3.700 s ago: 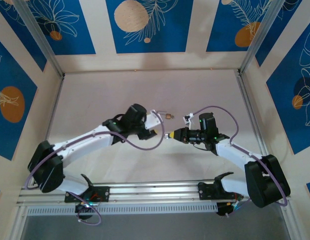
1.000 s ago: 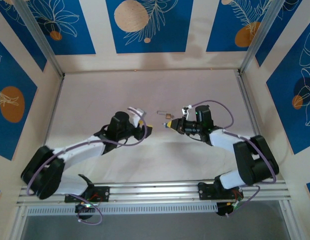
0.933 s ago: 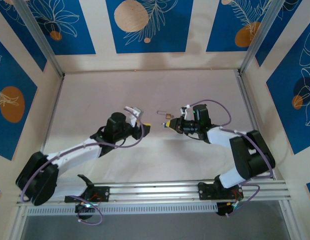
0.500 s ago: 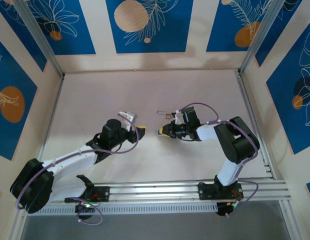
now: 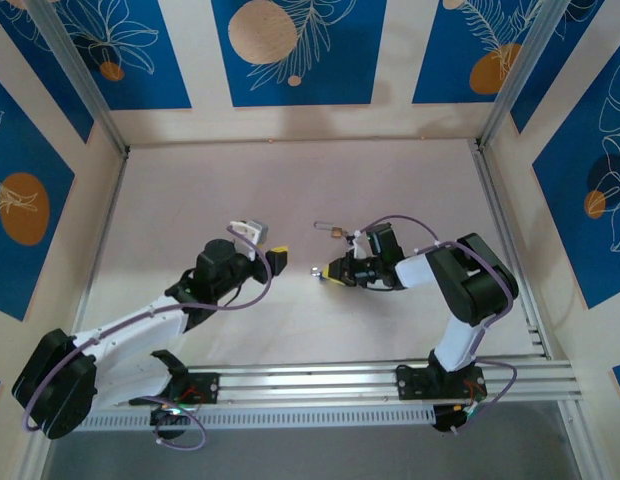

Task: Unlock with the key

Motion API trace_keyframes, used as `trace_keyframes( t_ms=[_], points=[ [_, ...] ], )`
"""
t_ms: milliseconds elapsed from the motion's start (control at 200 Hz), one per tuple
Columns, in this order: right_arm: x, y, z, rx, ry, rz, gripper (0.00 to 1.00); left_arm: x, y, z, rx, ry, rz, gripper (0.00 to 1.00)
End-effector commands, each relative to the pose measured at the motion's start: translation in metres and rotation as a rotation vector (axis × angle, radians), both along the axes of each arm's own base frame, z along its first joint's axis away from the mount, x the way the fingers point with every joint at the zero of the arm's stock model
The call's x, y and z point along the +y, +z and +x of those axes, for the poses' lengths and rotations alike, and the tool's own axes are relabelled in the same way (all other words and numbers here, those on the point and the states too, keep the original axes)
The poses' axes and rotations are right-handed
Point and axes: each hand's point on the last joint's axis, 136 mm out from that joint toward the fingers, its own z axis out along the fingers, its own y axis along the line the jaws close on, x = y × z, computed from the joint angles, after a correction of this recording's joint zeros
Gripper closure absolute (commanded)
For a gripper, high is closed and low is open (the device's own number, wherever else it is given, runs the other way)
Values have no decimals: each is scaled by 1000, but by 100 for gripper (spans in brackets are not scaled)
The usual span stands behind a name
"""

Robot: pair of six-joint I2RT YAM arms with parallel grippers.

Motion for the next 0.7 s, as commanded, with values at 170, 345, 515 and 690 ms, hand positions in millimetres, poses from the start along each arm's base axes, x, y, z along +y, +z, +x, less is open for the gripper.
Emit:
trace_keyframes(
  t_ms=[170,345,515,690],
  points=[
    [-9,9,2,-1,-42,1,56,17,19,1,-48,67,31,18],
    [-36,28,12,-58,-102,-101,31,32,23,5,-19,156,56,0],
    [-86,68,26,-168,-249,-225,1,52,1,17,131,313,169,0],
    [-86,151,19,-451,-244,-296,1,69,-1,22,90,403,193,0]
  ],
)
